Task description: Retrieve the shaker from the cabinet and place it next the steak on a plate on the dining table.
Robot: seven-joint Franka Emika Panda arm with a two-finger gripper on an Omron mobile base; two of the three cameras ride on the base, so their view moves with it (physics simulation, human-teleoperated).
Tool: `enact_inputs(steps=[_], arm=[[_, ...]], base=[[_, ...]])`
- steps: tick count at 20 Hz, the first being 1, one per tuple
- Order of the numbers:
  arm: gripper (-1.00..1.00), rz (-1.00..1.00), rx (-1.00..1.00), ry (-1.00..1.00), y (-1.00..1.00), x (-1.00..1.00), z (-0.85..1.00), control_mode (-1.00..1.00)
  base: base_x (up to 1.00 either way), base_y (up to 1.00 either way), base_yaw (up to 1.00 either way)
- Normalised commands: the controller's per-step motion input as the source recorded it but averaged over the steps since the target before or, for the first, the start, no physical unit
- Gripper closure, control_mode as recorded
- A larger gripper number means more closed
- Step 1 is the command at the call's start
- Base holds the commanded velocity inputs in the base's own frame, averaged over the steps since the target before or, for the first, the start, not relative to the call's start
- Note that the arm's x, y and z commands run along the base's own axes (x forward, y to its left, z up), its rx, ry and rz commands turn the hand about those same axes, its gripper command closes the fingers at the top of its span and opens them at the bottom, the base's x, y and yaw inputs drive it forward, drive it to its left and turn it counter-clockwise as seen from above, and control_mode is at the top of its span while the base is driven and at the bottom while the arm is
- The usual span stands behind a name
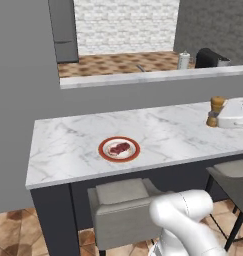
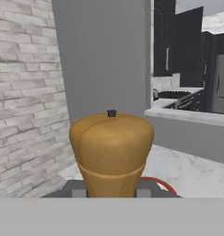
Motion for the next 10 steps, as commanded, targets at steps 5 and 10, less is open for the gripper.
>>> enact_inputs(steps=[5,10], arm=[[1.0,0.2,0.04,0.0,0.0,0.78,-0.59,-1.0],[1.0,0.1,0.02,0.0,0.01,0.56,-0.83,-1.0]], base=[[0.0,0.0,0.0],[0.0,0.0,0.0]])
